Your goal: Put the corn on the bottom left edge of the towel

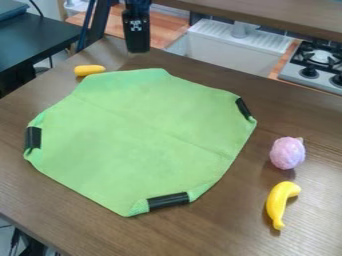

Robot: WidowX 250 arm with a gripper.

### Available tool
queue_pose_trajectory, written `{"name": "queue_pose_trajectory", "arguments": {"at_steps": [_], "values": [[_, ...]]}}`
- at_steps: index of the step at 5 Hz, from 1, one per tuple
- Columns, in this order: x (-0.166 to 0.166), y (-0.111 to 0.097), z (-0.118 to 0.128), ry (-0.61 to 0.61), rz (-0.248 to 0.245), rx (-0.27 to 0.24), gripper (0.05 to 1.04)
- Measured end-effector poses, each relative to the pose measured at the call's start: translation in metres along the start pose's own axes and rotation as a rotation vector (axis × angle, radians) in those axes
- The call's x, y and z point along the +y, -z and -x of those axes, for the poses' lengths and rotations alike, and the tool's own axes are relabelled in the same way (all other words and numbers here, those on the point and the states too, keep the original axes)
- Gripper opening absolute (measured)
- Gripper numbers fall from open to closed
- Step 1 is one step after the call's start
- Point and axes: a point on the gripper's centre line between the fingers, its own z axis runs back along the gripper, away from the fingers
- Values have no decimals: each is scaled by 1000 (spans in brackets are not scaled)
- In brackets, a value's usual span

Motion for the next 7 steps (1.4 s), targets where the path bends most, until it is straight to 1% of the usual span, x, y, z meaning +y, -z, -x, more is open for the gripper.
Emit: {"name": "queue_pose_trajectory", "arguments": {"at_steps": [1,2,3,4,5,6,7], "values": [[0,12,1,-3,27,14,1001],[14,16,14,-34,-17,25,1001],[34,29,39,-103,-22,46,1001],[52,33,58,-154,-33,56,1001],[72,38,80,-220,-29,58,1001],[93,42,88,-183,-51,47,1001],[113,48,91,-72,-61,81,1001]]}}
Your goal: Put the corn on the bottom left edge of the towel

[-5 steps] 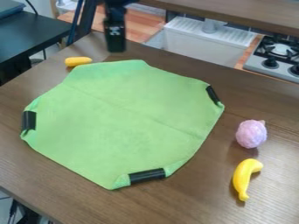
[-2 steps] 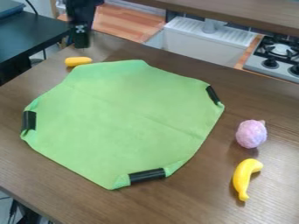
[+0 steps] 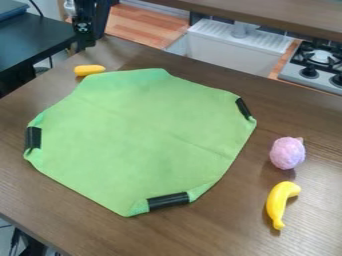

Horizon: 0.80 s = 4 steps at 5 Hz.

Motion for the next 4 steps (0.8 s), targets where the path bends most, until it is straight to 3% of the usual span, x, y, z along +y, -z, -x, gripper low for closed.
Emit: {"name": "queue_pose_trajectory", "arguments": {"at_steps": [1,2,4], "values": [[11,20,1,45,-15,21,1001],[21,26,2,83,-61,33,1001],[31,36,3,62,-94,42,1001]]}}
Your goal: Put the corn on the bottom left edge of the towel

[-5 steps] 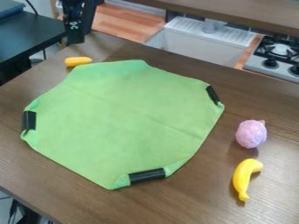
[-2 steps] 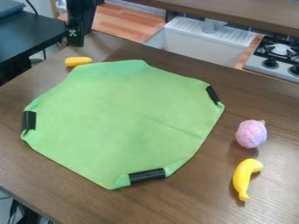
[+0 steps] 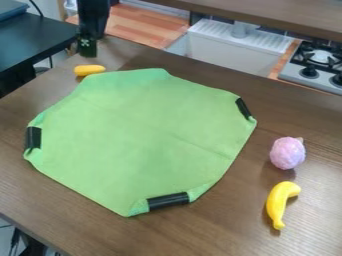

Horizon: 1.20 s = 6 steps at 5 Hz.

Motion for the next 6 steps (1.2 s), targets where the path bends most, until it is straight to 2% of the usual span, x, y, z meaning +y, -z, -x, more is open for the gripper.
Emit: {"name": "queue_pose_trajectory", "arguments": {"at_steps": [3,4,5,6], "values": [[9,30,5,-109,21,32,1001],[9,41,8,-133,40,59,1001],[3,64,11,-151,89,94,997],[8,67,13,-170,89,127,920]]}}
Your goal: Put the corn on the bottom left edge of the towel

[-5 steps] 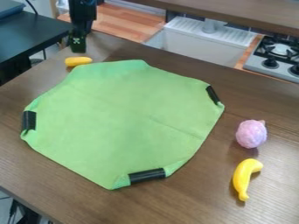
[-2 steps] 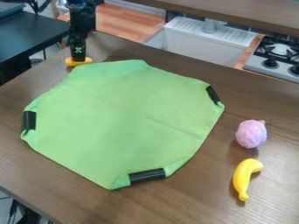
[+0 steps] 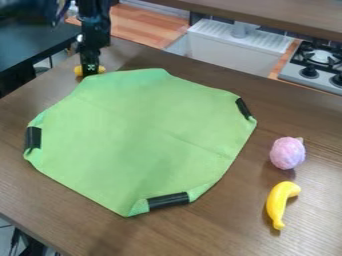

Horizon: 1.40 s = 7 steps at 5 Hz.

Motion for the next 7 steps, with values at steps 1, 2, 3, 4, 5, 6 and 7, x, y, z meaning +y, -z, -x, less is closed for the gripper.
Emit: {"name": "queue_pose_trajectory", "arguments": {"at_steps": [1,2,3,4,5,6,7], "values": [[1,2,0,-10,5,15,630],[-3,2,-2,-4,19,4,364],[-12,-6,-4,-4,46,-24,325],[-12,-46,-4,-30,-6,-86,325],[-22,-82,6,-39,-62,-110,325],[-59,-85,6,32,2,-51,325],[-119,-68,3,80,69,37,325]]}}
